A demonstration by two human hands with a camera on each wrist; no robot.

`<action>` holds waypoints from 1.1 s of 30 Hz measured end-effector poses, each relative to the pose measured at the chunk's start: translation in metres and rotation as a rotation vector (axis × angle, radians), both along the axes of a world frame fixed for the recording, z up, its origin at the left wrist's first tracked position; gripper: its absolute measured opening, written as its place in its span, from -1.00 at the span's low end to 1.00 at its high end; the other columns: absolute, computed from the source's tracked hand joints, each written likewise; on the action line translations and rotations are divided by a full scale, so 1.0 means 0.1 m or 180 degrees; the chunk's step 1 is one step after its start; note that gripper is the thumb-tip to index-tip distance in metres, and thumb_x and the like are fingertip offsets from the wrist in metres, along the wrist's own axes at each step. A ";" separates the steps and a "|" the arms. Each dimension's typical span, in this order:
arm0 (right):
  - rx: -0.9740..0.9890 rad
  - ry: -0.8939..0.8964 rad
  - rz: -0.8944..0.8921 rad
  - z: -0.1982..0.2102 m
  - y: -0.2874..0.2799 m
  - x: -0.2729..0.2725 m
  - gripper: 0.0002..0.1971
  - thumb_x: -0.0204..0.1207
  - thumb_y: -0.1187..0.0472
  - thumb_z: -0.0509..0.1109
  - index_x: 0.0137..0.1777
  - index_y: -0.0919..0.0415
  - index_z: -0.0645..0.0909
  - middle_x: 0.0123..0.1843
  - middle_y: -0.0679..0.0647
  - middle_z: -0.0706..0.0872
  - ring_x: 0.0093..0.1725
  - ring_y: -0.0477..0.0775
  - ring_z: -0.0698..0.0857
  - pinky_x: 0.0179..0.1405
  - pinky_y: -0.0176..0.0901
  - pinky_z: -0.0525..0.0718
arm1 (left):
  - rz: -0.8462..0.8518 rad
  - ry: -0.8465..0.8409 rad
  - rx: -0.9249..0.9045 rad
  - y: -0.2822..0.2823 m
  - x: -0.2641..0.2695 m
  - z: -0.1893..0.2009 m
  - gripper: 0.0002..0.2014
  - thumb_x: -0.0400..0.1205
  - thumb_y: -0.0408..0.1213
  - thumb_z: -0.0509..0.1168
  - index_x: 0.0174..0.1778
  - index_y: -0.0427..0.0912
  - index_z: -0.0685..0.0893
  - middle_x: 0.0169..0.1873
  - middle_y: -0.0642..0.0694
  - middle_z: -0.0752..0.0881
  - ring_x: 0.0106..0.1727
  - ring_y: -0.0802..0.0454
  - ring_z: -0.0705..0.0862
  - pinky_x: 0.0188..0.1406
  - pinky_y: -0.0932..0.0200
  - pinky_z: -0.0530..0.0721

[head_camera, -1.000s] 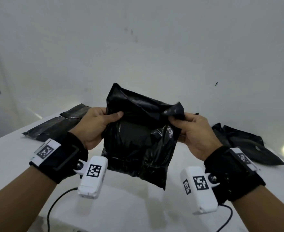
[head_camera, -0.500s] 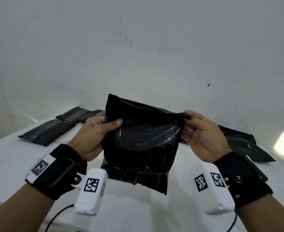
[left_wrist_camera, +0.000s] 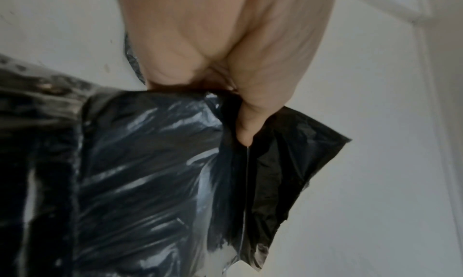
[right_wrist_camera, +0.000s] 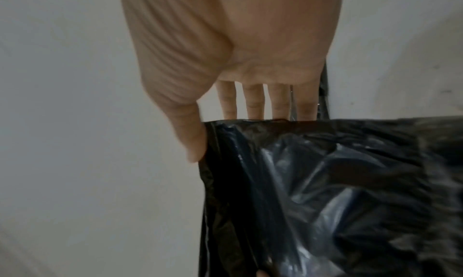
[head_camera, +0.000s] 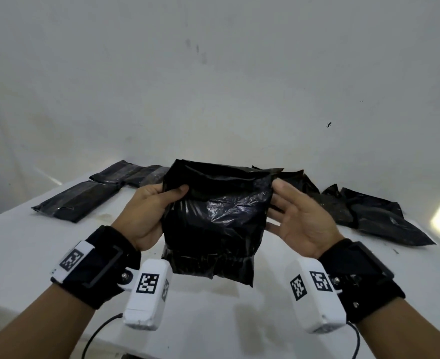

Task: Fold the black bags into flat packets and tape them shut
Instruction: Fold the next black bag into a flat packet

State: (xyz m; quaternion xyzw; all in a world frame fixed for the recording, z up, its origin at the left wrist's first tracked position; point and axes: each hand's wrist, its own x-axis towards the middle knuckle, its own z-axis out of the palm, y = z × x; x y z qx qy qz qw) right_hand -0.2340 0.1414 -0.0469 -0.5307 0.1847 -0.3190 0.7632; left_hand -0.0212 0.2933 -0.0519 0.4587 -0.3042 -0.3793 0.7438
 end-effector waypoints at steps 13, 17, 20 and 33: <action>-0.0162 0.0688 -0.0728 -0.36 0.10 0.28 -0.91 0.62 0.34 0.40 0.01 0.32 0.74 -0.18 0.18 0.80 -0.40 0.07 0.74 -0.47 -0.16 0.70 | 0.0139 0.0367 0.0804 0.02 0.23 -0.50 -0.84 0.66 -0.50 0.28 0.09 -0.49 0.70 -0.15 -0.32 0.81 -0.29 -0.07 0.81 -0.22 0.07 0.83; -0.0056 0.0664 -0.0798 -0.45 0.12 0.29 -0.92 0.61 0.35 0.40 -0.06 0.26 0.73 -0.17 0.19 0.82 -0.39 0.09 0.75 -0.46 -0.12 0.71 | 0.0271 0.0036 0.0829 0.05 0.24 -0.55 -0.87 0.66 -0.46 0.31 -0.02 -0.32 0.78 -0.14 -0.22 0.82 -0.25 -0.04 0.79 -0.22 0.07 0.80; -0.0090 0.0595 -0.0838 -0.45 0.10 0.28 -0.93 0.61 0.35 0.40 -0.05 0.26 0.73 -0.14 0.18 0.82 -0.32 0.11 0.74 -0.38 -0.08 0.74 | 0.0518 -0.0342 0.0637 0.09 0.29 -0.50 -0.86 0.66 -0.44 0.31 -0.03 -0.27 0.80 -0.16 -0.17 0.82 -0.20 -0.04 0.75 -0.17 0.10 0.76; -0.0298 0.0180 -0.0802 -0.46 0.07 0.22 -0.77 0.52 0.30 0.50 0.17 0.25 0.73 0.08 0.20 0.84 -0.07 0.13 0.79 -0.10 -0.08 0.76 | 0.0865 -0.0451 -0.0043 0.08 0.26 -0.34 -0.85 0.63 -0.49 0.32 -0.05 -0.21 0.77 -0.26 -0.07 0.84 -0.30 0.05 0.79 -0.31 0.21 0.73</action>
